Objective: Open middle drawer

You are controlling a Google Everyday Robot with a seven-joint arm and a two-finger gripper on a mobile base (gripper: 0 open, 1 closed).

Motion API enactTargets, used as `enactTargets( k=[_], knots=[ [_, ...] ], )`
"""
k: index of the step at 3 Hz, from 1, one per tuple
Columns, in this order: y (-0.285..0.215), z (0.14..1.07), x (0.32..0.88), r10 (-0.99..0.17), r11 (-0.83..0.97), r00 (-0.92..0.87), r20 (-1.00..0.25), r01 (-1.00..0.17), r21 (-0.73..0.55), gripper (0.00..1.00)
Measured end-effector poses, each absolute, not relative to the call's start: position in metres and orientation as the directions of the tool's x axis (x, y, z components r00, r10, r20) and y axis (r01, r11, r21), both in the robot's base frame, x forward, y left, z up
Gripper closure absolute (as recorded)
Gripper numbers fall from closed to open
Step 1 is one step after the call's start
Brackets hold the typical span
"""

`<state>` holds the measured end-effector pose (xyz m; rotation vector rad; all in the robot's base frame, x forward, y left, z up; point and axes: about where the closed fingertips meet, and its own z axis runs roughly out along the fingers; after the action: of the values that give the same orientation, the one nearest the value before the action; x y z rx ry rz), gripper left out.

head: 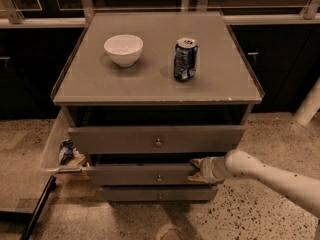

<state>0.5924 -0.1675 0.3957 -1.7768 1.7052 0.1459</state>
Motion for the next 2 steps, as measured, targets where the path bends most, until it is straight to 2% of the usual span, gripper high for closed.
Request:
enactTargets(
  k=[1, 2],
  knots=[
    [-0.1676, 0.3982, 0.5930, -0.850, 0.070, 0.143, -0.508, -0.924, -0.377, 0.50],
    [-0.1756, 0.3985, 0.5850, -0.823, 0.090, 0.126, -0.554, -0.934, -0.346, 0.53]
  ],
)
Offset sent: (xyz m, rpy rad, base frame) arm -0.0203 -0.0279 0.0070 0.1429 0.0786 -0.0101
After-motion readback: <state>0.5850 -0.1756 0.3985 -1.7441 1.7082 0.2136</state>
